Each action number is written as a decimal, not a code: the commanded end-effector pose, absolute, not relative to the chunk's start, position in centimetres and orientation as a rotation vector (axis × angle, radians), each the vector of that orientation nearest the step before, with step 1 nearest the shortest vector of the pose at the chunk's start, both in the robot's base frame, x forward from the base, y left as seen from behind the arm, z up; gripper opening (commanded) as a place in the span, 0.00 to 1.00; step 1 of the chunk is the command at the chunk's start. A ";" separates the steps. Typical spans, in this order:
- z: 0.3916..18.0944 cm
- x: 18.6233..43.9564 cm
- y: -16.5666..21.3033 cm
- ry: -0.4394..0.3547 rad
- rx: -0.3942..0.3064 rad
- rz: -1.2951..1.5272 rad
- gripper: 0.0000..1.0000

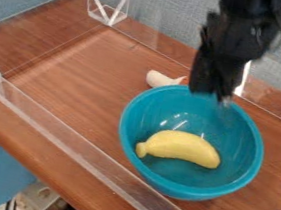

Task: Remove the yellow object from the blue bowl and put it on the table

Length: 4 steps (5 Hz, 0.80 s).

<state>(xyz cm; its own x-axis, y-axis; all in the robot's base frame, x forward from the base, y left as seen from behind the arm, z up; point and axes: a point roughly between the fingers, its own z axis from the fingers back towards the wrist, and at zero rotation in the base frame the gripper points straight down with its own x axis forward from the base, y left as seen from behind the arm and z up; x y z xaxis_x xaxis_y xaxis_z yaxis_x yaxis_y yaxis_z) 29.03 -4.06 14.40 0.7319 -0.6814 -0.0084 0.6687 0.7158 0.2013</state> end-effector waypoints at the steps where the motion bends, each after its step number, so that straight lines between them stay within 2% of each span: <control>1: 16.3 28.5 -3.1 -0.145 0.215 -0.696 0.00; 2: 14.4 26.9 -3.8 -0.140 0.198 -0.715 1.00; 4: 8.3 24.1 -2.8 -0.136 0.167 -0.729 1.00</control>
